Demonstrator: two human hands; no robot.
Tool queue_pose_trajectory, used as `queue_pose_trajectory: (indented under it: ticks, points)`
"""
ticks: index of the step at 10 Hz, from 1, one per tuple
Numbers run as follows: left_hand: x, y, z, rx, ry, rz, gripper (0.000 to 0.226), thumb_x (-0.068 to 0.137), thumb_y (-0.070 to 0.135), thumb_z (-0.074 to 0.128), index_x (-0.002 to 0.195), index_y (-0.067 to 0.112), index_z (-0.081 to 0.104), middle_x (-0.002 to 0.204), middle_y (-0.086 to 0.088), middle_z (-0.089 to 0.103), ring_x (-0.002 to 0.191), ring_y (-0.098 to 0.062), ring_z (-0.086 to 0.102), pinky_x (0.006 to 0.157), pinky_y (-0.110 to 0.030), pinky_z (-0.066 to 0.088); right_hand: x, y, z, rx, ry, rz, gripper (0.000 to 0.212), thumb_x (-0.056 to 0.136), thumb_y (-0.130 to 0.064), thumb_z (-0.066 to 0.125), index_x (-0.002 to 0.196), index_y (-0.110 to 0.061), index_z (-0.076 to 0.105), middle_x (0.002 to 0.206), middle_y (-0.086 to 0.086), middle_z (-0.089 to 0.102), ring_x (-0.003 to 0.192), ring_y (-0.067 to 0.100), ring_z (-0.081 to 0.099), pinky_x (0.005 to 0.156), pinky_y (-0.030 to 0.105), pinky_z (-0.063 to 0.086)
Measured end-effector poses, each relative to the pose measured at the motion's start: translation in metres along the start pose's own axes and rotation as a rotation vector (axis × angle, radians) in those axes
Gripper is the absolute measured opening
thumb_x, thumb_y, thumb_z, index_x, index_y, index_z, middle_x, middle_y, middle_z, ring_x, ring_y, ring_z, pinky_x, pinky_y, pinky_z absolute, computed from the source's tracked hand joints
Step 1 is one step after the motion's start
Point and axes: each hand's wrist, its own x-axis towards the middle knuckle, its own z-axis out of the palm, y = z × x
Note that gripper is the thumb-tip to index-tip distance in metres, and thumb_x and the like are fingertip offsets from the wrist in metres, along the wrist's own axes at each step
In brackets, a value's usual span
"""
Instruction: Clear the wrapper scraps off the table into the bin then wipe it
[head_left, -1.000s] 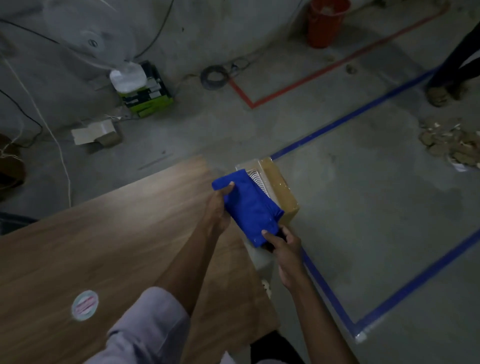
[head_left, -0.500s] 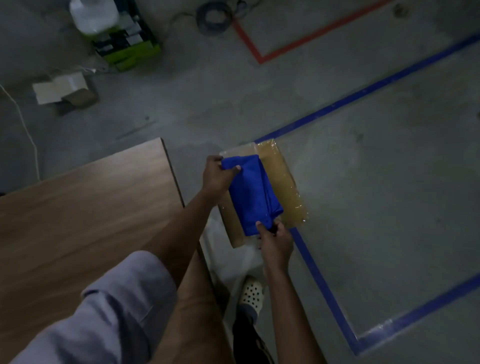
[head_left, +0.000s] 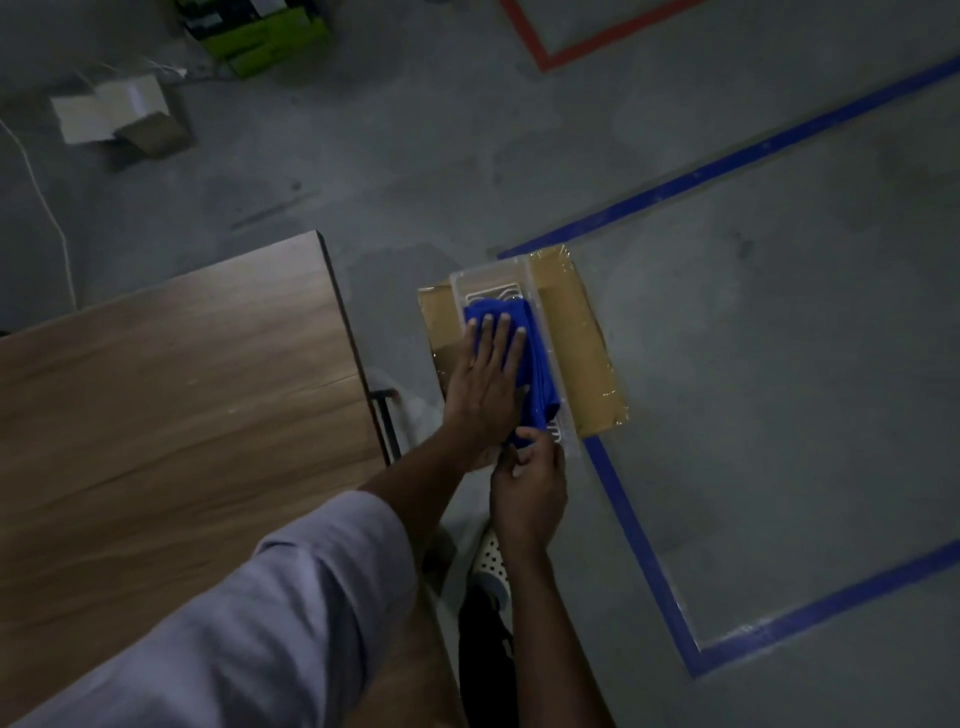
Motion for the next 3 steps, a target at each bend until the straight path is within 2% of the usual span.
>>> queue_pose_trajectory:
  ticks: [1, 2, 3]
  points:
    - [-0.01, -0.005, -0.013, 0.008, -0.035, 0.05, 0.078, 0.106, 0.057, 0.018, 0.16, 0.014, -0.018, 0.167, -0.02, -0.022, 0.153, -0.038, -0.023, 0.124, -0.058, -0.011, 0.007, -0.007, -0.013, -0.004, -0.025, -0.02, 0.018, 0.096, -0.018, 0.065, 0.114, -0.02, 0.064, 0.107, -0.001, 0.06, 0.076, -0.001, 0.048, 0.06, 0.009, 0.031]
    - [-0.037, -0.012, -0.064, -0.022, -0.041, 0.052, 0.086, 0.103, 0.061, 0.029, 0.162, 0.016, -0.014, 0.168, -0.018, -0.019, 0.154, -0.037, -0.021, 0.124, -0.058, -0.012, -0.001, -0.035, -0.035, 0.028, -0.046, -0.041, 0.021, 0.095, -0.014, 0.064, 0.115, -0.022, 0.064, 0.106, 0.0, 0.061, 0.078, 0.001, 0.053, 0.059, 0.012, 0.031]
    - [-0.075, -0.022, -0.114, -0.08, 0.054, 0.0, 0.091, 0.1, 0.064, 0.037, 0.163, 0.016, -0.009, 0.169, -0.017, -0.012, 0.156, -0.038, -0.012, 0.124, -0.057, -0.012, -0.018, -0.082, -0.054, 0.067, -0.059, -0.089, 0.027, 0.093, -0.009, 0.064, 0.119, -0.017, 0.064, 0.112, 0.005, 0.064, 0.098, 0.019, 0.062, 0.069, 0.022, 0.038]
